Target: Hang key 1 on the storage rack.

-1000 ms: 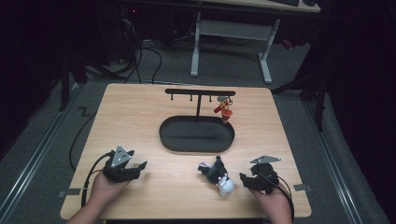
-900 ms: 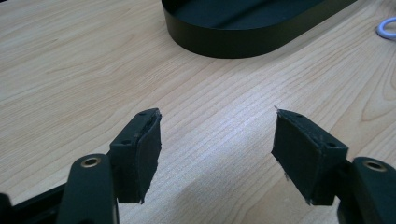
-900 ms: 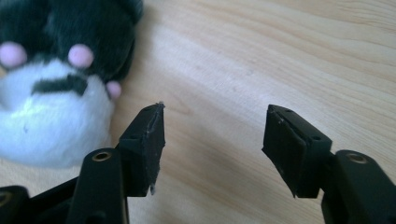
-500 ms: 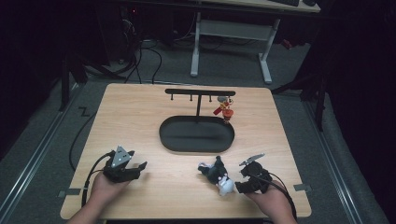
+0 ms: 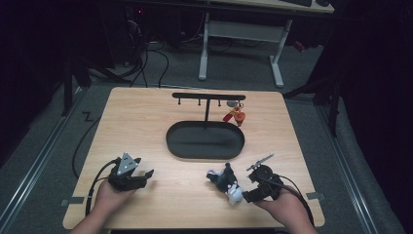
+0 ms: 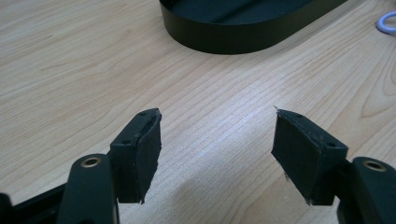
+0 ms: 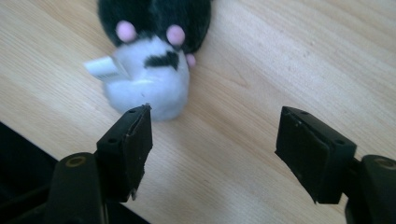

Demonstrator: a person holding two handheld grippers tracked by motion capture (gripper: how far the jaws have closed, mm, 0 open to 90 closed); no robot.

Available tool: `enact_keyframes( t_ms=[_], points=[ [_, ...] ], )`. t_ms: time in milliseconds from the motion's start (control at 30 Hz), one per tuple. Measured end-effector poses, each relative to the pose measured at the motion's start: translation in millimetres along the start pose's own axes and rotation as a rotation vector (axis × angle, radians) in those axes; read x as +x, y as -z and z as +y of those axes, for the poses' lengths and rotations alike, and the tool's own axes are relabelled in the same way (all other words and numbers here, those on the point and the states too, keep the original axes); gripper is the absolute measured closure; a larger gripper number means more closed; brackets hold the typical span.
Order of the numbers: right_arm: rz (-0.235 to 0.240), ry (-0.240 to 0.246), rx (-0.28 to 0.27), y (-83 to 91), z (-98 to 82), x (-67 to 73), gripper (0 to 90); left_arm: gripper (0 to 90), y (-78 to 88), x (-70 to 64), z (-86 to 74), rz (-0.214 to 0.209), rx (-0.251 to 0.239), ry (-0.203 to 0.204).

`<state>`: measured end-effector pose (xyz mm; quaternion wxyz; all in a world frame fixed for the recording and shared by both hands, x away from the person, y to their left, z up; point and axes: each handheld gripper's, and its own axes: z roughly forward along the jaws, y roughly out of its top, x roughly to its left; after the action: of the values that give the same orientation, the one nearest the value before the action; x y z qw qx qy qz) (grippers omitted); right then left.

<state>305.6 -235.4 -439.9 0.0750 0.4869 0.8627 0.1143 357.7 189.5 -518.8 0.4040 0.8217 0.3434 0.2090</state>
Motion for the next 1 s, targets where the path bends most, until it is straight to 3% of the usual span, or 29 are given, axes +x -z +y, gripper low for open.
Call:
enact_keyframes(
  t_ms=[67,267,333,433,833,1000],
  points=[
    [0.016,-0.018,-0.006,7.1,4.8,4.3,24.3,32.8,0.1,-0.1,0.1,-0.001,-0.001,-0.001],
    [0.058,0.004,-0.004,7.9,14.2,14.7,20.5,32.7,-0.9,0.1,0.0,-0.006,0.003,-0.003],
    [0.072,0.038,0.003,3.1,20.0,22.5,19.6,32.7,-1.0,0.1,0.0,-0.006,0.004,-0.005],
    [0.080,0.039,0.023,-4.8,24.6,28.0,19.5,32.7,-0.6,0.0,0.1,-0.010,0.003,-0.006],
    [0.088,0.047,0.082,-42.1,31.5,28.2,19.2,32.7,-0.3,-0.6,0.3,-0.016,0.001,-0.008],
    [0.083,0.062,0.103,-51.7,31.3,28.0,25.3,32.7,-0.1,-0.3,0.5,-0.017,0.002,-0.009]
  ],
)
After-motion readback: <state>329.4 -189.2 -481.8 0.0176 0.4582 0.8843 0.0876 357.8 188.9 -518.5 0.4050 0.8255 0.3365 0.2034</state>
